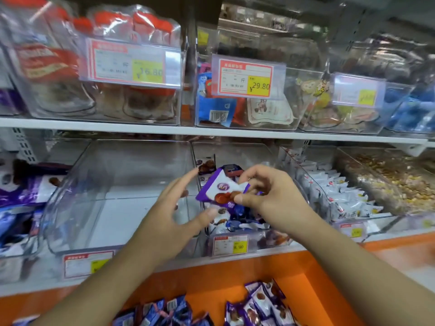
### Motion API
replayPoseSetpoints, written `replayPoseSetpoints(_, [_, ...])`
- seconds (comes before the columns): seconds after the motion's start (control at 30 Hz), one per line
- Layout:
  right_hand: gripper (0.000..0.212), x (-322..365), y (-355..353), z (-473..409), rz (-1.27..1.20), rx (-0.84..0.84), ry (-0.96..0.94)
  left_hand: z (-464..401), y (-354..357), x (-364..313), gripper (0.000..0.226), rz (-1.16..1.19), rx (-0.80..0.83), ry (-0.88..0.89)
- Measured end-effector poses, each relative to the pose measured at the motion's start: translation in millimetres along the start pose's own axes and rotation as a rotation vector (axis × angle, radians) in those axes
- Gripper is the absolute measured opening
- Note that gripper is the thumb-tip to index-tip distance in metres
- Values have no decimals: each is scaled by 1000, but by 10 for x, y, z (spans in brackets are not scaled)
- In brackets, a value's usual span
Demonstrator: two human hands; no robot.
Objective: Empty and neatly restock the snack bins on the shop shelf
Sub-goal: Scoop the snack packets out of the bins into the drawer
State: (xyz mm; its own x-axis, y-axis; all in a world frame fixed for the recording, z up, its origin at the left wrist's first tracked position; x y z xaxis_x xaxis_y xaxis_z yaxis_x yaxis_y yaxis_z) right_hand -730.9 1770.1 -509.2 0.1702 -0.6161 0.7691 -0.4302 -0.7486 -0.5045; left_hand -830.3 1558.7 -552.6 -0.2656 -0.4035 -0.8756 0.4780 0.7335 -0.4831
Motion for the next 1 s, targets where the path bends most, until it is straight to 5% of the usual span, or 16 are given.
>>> replayPoseSetpoints(0.13, [24, 143, 45, 207, -20, 83, -27, 75, -77, -66, 13, 52, -73, 8])
replayPoseSetpoints(0.4, [27, -279, 52, 263, 381, 350, 207, 569, -207, -46, 6, 298, -100, -215])
replayPoseSetpoints(0.5, [11, -233, 95, 264, 328, 217, 174, 770, -289, 8, 8, 299, -76, -285])
replayPoseSetpoints(0.63, [17, 166, 21, 355, 197, -113, 83, 1084, -578, 76, 13, 230, -54, -345])
replayPoseSetpoints(0.7, [19, 439, 104, 467, 11, -136, 95, 1250, -799, 146, 14, 186, -48, -385])
replayPoseSetpoints(0.9, [25, 710, 1366, 1016, -32, 396, 264, 1621, -1625, 625, 9, -18, -85, -477])
replayPoseSetpoints(1.0, [26, 596, 2208, 1305, -130, 482, 419, 1753, -1975, 797, 11, -210, -118, -436])
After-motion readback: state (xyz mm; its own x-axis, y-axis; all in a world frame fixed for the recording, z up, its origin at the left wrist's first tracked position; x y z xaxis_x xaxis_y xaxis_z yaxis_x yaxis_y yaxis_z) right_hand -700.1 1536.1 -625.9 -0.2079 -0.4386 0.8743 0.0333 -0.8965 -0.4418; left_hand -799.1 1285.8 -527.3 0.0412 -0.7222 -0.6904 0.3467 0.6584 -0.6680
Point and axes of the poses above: each hand's wrist, its own z-axis away from the middle knuckle, its own y-axis out of the palm, x = y × z, the point moved 1 cm from there along -z, towards the middle knuckle, and after that the axes turned 14 degrees about -y, right-handed, at the moved point
